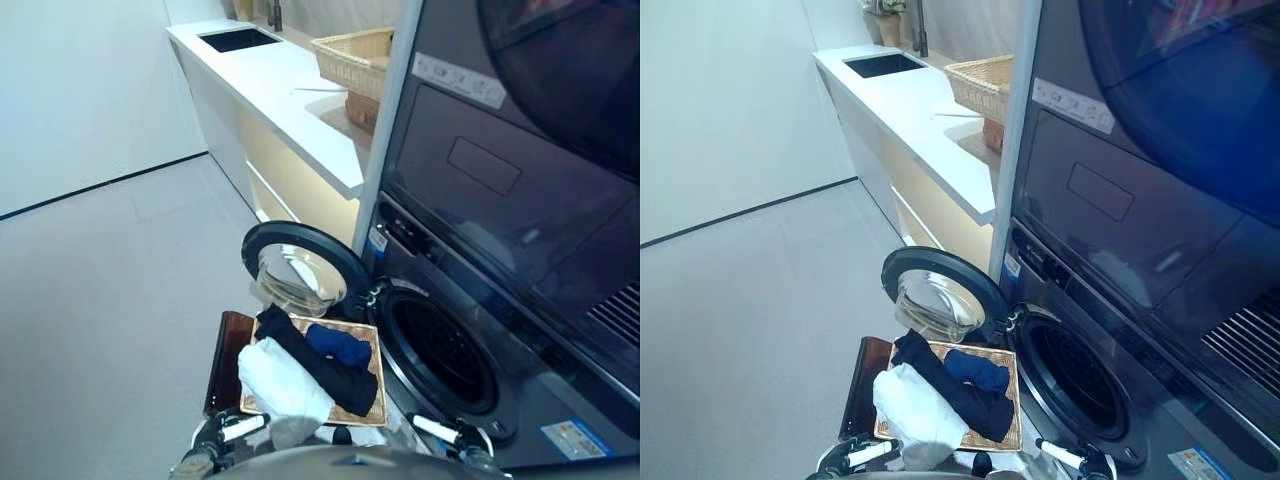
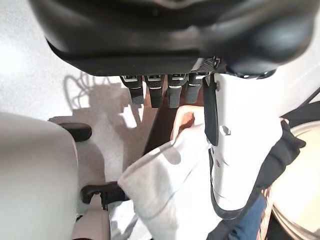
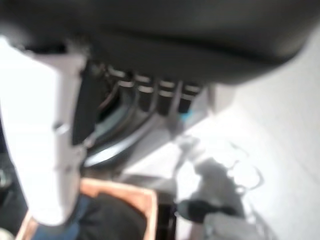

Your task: Pick up the clothes and place them into the washing machine

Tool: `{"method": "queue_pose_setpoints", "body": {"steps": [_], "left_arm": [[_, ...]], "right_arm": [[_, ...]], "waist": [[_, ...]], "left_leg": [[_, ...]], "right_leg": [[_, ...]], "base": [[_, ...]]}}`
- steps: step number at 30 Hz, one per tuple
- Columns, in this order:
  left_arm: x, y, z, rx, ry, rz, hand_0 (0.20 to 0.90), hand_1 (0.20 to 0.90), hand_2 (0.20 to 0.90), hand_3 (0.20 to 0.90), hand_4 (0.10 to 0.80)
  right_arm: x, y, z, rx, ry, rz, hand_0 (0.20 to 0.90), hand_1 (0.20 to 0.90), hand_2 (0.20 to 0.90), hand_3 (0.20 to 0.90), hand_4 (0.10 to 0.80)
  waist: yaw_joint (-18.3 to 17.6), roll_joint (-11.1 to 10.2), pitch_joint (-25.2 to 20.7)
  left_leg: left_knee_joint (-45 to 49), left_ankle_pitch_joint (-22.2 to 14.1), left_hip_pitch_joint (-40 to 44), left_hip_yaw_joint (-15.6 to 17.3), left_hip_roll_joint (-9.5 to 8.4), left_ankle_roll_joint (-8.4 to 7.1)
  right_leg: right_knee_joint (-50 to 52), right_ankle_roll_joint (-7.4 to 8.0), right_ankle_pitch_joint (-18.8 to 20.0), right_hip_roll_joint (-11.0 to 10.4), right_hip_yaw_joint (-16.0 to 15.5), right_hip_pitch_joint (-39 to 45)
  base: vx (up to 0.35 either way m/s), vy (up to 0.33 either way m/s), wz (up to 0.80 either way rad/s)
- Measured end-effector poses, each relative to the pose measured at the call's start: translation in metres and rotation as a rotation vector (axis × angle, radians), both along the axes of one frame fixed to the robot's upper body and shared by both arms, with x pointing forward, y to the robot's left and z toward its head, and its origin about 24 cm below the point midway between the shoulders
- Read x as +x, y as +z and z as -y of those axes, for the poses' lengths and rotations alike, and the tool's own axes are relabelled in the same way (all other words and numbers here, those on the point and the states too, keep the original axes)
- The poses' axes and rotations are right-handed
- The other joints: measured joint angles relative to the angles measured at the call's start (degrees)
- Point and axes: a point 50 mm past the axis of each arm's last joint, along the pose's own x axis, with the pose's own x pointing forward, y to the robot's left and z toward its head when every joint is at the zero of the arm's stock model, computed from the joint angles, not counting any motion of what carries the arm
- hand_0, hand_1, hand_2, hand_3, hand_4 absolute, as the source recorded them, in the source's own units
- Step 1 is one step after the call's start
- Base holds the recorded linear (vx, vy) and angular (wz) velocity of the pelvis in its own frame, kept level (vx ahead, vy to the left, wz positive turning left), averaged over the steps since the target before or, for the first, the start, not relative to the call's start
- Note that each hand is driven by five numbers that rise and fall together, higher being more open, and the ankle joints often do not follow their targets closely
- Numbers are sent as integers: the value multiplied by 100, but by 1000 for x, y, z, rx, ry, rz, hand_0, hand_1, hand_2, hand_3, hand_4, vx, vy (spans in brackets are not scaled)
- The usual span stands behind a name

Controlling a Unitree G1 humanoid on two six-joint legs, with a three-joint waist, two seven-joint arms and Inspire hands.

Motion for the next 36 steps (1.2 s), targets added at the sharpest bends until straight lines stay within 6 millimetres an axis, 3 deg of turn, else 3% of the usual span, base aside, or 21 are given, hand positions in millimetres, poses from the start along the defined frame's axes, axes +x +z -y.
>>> {"method": "queue_pose_setpoints", "body": {"steps": [1, 2, 3, 4, 7, 11, 13, 18, 20, 21, 25, 28, 33, 36], "left_arm": [[0, 0, 0, -1, 0, 2, 900, 900, 900, 900, 800], [-3, 0, -2, -2, 18, -3, 900, 900, 900, 900, 800], [-1, 1, -7, 5, 26, 2, 900, 900, 900, 900, 800], [3, 2, -8, 8, 24, 11, 900, 900, 900, 900, 800], [6, 2, -7, 2, 27, 23, 900, 900, 900, 900, 800], [13, 4, -8, 11, 24, 47, 900, 900, 900, 900, 800], [14, 4, -8, 13, 25, 49, 900, 900, 900, 900, 800], [11, 3, -5, 2, 29, 41, 900, 900, 900, 900, 800], [8, 2, 0, -8, 29, 34, 900, 900, 900, 900, 800], [5, 1, 2, -13, 28, 25, 900, 900, 900, 900, 800], [6, 2, -5, 4, 26, 28, 900, 900, 900, 900, 800], [10, 4, -14, 30, 25, 38, 900, 900, 900, 900, 800], [22, 11, -27, 85, 27, 92, 900, 900, 900, 900, 800], [35, 15, -28, 106, 27, 134, 900, 900, 900, 900, 800]], "right_arm": [[1, 0, 0, 1, 0, 1, 900, 900, 900, 900, 800], [-5, -1, -1, 2, -3, -14, 900, 900, 900, 900, 800], [-12, -2, -1, 3, -5, -33, 900, 900, 900, 900, 800], [-18, -3, 1, -3, -28, -46, 900, 900, 900, 900, 800], [-16, -2, 2, -18, -23, -44, 900, 900, 900, 900, 800], [-3, 0, 2, -20, -7, -11, 900, 900, 900, 900, 800], [0, 1, 2, -25, -9, 0, 900, 900, 900, 900, 800], [-2, 1, 3, -24, -25, 5, 900, 900, 900, 900, 800], [-5, 2, 7, -33, -27, -1, 900, 900, 900, 900, 800], [-6, 1, 7, -34, -28, -4, 900, 900, 900, 900, 800], [6, 1, -1, -11, -13, 26, 900, 900, 900, 900, 800], [21, 2, -9, 5, 3, 60, 900, 900, 900, 900, 800], [51, 9, -20, -31, 205, 107, 900, 900, 900, 900, 800], [89, 22, -27, -116, 361, 191, 900, 900, 900, 900, 800]], "waist": [[125, 103, 27], [111, -18, 4], [114, -267, -30], [104, -347, -64], [130, -489, -26], [127, -618, 46], [130, -607, 72], [101, -399, 78], [99, -203, 57], [100, -143, 6], [130, -239, 24], [144, -282, 25], [321, -297, 88], [481, -318, 228]], "left_leg": [[199, -132, -96, 84, 83, -43], [466, -259, -169, 76, 44, -110], [633, -305, -164, 56, -144, -132], [995, -343, -373, 102, -178, -198], [1381, -188, -880, 221, -277, -300], [671, 160, -1136, 191, -357, -243], [263, 438, -1172, 150, -343, -330], [-211, 870, -965, 166, -348, -156], [-448, 1186, -812, 160, -306, -50], [-715, 1224, -650, 207, -329, 90], [-890, 1219, -534, 297, -594, 266], [-922, 1206, -530, 307, -705, 280], [-888, 1142, -730, 435, -728, 429], [-779, 1164, -1174, 515, -724, 468]], "right_leg": [[835, -232, -182, 89, 15, -269], [2119, -266, -681, 7, 79, -495], [2132, -156, -1004, -132, 200, -406], [1876, -228, -1191, -143, 220, -310], [1022, -315, -655, -188, 229, 53], [192, -310, -248, -162, 361, 389], [-156, -262, -117, -158, 396, 596], [-790, -238, 110, -78, 516, 1040], [-871, -215, 142, 2, 535, 1137], [-840, -124, 78, -39, 547, 1137], [-751, 146, -104, -314, 617, 1113], [-761, 244, -123, -430, 620, 1104], [-750, 334, -83, -452, 675, 858], [-628, 373, -30, -460, 759, 383]], "base": [[0, -138, 8], [-19, -64, 10], [-26, -56, 13], [-15, -30, 8], [8, -4, -10], [45, 76, -14], [78, 165, -21], [117, 169, -9], [97, 194, -2], [67, 141, -7], [29, 117, -9], [8, 123, -8], [-70, 72, -13], [-142, 44, -1]]}}
